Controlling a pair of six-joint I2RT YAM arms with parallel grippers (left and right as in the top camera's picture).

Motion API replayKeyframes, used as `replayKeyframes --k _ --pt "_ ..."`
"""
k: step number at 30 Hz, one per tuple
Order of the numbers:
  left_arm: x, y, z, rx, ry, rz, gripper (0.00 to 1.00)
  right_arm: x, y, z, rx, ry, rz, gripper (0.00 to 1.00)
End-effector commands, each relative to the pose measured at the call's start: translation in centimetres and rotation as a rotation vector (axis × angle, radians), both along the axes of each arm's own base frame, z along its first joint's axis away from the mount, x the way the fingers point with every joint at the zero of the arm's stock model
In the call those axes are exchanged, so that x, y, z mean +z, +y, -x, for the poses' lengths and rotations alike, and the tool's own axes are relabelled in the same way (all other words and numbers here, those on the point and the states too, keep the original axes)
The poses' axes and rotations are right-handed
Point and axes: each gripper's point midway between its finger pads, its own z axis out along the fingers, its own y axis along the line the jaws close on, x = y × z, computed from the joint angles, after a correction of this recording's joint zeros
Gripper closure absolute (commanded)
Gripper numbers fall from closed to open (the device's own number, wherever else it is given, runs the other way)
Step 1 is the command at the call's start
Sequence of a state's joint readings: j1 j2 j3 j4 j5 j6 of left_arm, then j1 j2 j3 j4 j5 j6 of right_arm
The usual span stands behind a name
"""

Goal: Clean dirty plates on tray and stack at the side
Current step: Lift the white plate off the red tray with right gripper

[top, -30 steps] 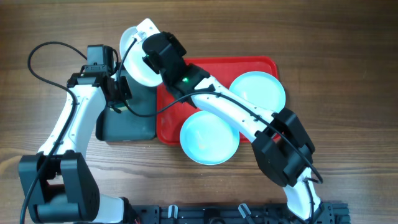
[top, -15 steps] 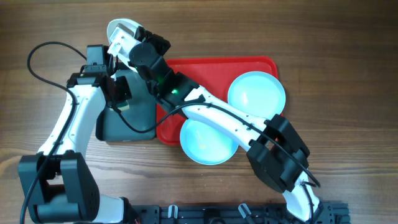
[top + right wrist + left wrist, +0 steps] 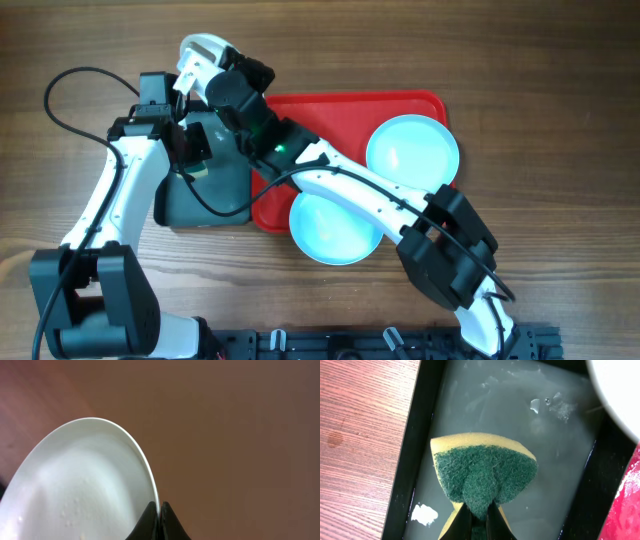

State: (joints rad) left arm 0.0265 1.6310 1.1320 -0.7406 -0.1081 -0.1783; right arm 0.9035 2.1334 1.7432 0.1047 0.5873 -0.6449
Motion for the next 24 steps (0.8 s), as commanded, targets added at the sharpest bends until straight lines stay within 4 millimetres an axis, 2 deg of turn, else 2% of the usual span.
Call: replayKeyframes --k 1,4,8,10,12,14,15,17,19,21,22,24 --pt "-0.3 0.4 0.2 0.017 0.009 -0.009 0.96 0.4 -1.5 -0.6 -0.049 0.146 -0.238 0.96" --pt "-0.4 0.4 0.2 0.017 0.009 -0.009 0.96 -2.5 -2.5 -1.1 -0.050 0.357 -0.400 0.96" --pt "-0.4 0.4 0.2 0.017 0.009 -0.009 0.96 -5.2 -5.1 -1.8 -0.071 0.670 -0.620 0.96" --pt "-0.4 0.4 0.2 0.017 0.009 -0.009 0.96 -5.3 -6.3 -1.7 -0.020 0.853 -0.747 0.96" --pt "-0.4 0.4 0.2 0.017 0.009 -0.009 0.96 -4.6 -7.5 -1.4 0.096 1.010 -0.842 0.96" --pt "-0.4 0.4 0.2 0.017 0.009 -0.009 0.96 -4.1 -10.0 -1.7 0.150 1.118 -0.910 0.96" --pt "-0.4 0.4 0.2 0.017 0.009 -0.009 0.96 -4.7 -12.9 -2.7 0.082 1.154 -0.952 0.96" --pt "-0.4 0.4 0.2 0.017 0.009 -0.009 0.96 -5.7 -16.5 -3.7 -0.017 1.177 -0.983 0.96" --pt "-0.4 0.4 0.2 0.017 0.008 -0.009 0.96 -7.0 -21.5 -4.7 -0.146 1.203 -1.025 0.96" --pt "-0.3 0.4 0.1 0.016 0.005 -0.009 0.96 -8.0 -27.9 -5.6 -0.282 1.206 -1.081 0.95" --pt "-0.3 0.4 0.1 0.016 0.004 -0.009 0.96 -8.3 -29.9 -5.8 -0.319 1.200 -1.097 0.96" --pt "-0.3 0.4 0.0 0.016 0.000 -0.009 0.96 -9.0 -35.8 -5.9 -0.445 1.186 -1.160 0.96"
